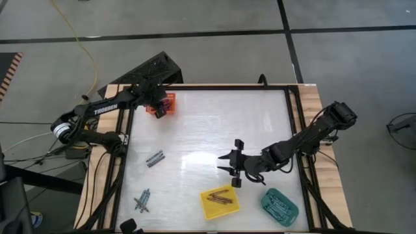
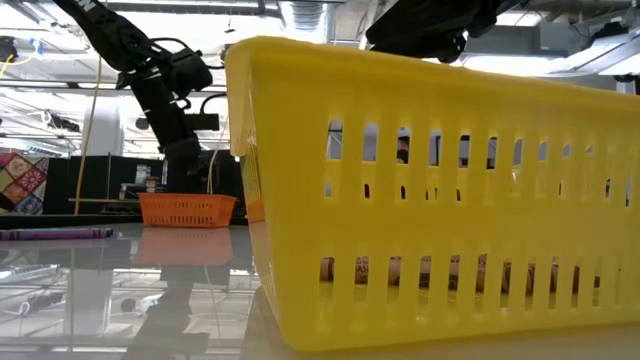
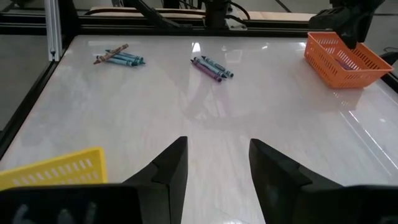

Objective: Sort crayons
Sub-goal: Put the blue crayon into the green bin

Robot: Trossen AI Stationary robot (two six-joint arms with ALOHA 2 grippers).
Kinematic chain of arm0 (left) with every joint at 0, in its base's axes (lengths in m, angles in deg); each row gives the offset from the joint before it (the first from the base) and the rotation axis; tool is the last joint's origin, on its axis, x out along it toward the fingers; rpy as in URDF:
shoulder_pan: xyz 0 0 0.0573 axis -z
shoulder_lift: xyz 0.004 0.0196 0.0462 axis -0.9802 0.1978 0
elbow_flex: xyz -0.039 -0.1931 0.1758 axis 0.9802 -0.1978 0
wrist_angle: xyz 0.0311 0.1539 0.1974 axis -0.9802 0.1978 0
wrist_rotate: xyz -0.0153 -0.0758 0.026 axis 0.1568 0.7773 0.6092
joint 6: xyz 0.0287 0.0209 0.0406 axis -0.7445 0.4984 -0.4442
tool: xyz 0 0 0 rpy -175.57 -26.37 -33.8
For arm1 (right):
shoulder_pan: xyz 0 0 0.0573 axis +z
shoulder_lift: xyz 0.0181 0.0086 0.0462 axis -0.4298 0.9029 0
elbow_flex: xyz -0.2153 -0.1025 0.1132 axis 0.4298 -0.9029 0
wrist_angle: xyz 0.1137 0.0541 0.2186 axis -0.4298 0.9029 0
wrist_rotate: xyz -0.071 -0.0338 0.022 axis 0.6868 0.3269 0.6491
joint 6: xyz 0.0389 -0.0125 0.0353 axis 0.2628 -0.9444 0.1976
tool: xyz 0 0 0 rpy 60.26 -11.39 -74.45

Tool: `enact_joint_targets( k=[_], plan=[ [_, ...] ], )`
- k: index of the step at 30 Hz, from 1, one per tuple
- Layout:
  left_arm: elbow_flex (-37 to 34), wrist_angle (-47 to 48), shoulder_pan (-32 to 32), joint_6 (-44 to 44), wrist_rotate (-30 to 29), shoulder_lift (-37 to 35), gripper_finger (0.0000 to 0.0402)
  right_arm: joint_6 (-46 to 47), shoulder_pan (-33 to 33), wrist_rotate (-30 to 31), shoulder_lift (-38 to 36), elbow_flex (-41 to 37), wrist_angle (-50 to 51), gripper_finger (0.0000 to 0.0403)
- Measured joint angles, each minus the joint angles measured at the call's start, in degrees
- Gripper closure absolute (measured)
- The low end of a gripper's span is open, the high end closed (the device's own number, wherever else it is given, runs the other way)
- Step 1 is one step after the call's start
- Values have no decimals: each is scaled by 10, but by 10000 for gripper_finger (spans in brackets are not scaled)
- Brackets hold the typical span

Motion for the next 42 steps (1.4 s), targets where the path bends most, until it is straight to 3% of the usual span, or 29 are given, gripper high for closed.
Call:
enact_joint_targets(
  k=[6,10,15,20,26,31,35,42],
  plan=[
    [22,33,18,22,7,-32,285,0,0,0,0,0,1,235],
    [86,144,60,51,23,-66,285,0,0,0,0,0,1,235],
    [150,305,170,117,17,-119,285,0,0,0,0,0,1,235],
    [156,394,325,265,4,-171,285,-6,0,0,0,0,1,235],
    [114,435,528,464,-85,-188,285,-16,0,0,0,0,0,235],
    [60,426,656,585,-156,-173,285,-16,0,0,0,0,-1,235],
    [13,406,718,659,-184,-168,285,-16,1,-1,0,0,-1,235],
    [-58,378,749,739,-175,-168,285,-16,1,-1,0,0,-2,235]
  ],
)
